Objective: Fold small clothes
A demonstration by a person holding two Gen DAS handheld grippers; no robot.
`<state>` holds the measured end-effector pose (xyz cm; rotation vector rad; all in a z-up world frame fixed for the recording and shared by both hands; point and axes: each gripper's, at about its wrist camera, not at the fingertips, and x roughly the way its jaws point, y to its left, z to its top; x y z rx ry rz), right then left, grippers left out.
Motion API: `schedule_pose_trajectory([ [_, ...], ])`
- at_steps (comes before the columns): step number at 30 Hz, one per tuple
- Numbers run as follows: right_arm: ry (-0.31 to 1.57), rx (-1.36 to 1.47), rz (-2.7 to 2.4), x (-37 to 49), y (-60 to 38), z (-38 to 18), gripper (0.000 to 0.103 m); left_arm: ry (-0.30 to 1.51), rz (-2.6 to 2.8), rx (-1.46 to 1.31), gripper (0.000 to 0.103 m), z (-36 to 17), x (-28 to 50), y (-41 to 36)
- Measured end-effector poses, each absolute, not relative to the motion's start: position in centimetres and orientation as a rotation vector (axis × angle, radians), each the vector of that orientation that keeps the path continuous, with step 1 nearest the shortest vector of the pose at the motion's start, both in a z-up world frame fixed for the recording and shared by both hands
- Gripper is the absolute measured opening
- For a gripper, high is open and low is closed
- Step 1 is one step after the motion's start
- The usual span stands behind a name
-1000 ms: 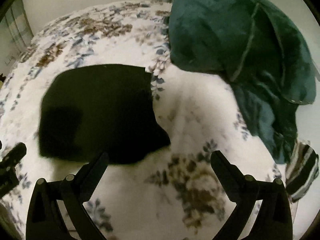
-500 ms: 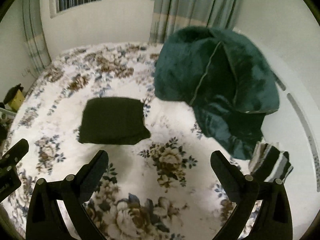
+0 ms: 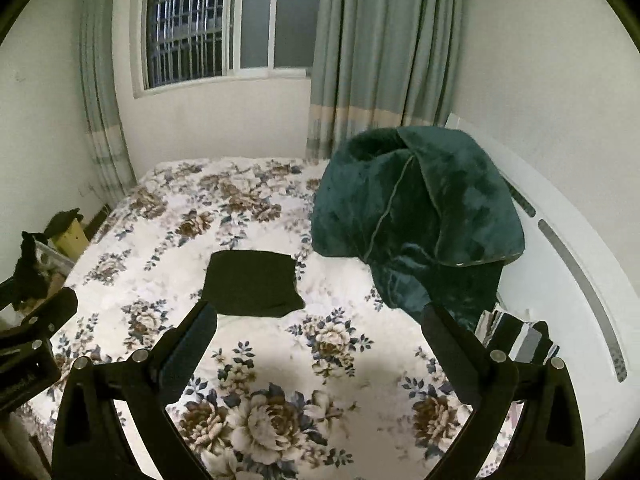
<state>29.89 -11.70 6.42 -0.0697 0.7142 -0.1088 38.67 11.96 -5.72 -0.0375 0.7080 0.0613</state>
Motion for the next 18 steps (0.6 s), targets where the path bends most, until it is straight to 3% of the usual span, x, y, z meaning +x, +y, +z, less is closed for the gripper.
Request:
schedule_pose_trajectory([
  [8, 0.687, -0.048, -0.080, 24.3, -12.0, 9.7, 0.103, 0.687, 0.066, -0.048, 0.099, -4.8, 35.7, 12.0],
  [18, 0.672, -0.061, -0.054, 23.2, -12.1, 10.6, 0.103, 0.651, 0.088, -0.051, 0.103, -4.0, 34.3, 12.0],
])
